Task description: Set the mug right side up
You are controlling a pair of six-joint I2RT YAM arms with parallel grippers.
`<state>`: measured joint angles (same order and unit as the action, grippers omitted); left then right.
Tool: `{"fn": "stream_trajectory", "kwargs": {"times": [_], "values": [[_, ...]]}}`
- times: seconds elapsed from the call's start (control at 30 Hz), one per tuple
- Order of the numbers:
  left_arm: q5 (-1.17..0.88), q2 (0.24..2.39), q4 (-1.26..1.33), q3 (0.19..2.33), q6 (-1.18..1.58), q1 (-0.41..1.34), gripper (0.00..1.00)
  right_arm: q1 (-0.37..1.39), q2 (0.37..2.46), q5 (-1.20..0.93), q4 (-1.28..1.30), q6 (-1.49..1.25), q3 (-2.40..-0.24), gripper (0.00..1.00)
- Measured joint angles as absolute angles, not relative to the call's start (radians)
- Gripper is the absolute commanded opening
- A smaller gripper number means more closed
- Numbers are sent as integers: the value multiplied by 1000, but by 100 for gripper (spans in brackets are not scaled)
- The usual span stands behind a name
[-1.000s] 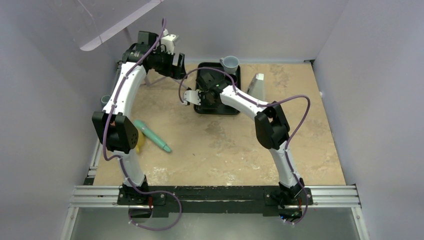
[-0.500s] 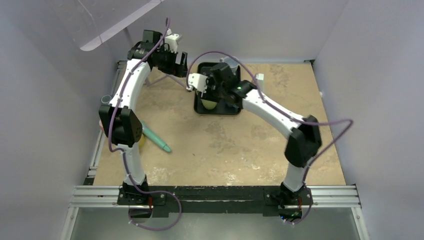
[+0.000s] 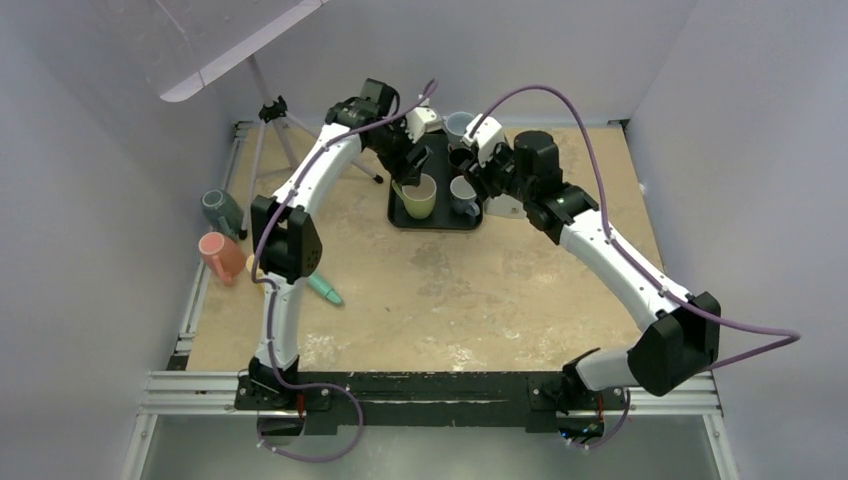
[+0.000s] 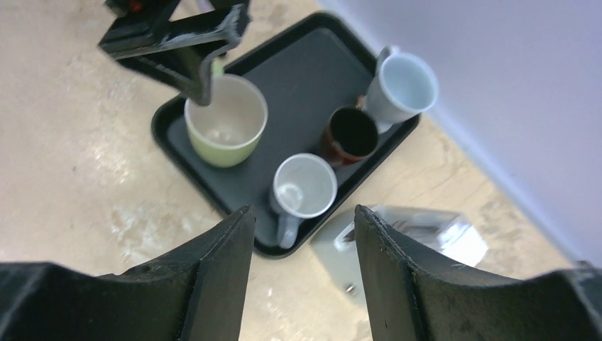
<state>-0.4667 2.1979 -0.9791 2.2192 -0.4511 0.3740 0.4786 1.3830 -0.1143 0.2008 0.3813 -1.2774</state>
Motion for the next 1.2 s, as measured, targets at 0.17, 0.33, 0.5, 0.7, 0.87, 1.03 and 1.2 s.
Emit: {"fn": "stream_trajectory", "kwargs": {"times": [0.17,0.33,0.5,0.7,0.87,1.03,1.2], "values": [[-418,2281,-982,2276,-540,392,82,490,1377,-120,205,339,-1225,57],[-363,2337,-981,2278,-582,392,72,490,1344,-124,200,329,-1224,57],[-329,2371,-947,2272,-582,393,27,490,1335,-124,195,329,-1224,57],[-347,2362,-852,2232,-529,396,0,490,1335,-124,194,329,-1224,56],[-300,2363,-801,2235,-483,393,0,490,1337,-124,195,330,-1224,56],[-185,2496,-734,2440,-427,375,0,490,1354,-127,203,330,-1225,56],[-141,2565,-575,2494,-383,341,0,490,1405,-128,232,330,-1246,56]]}}
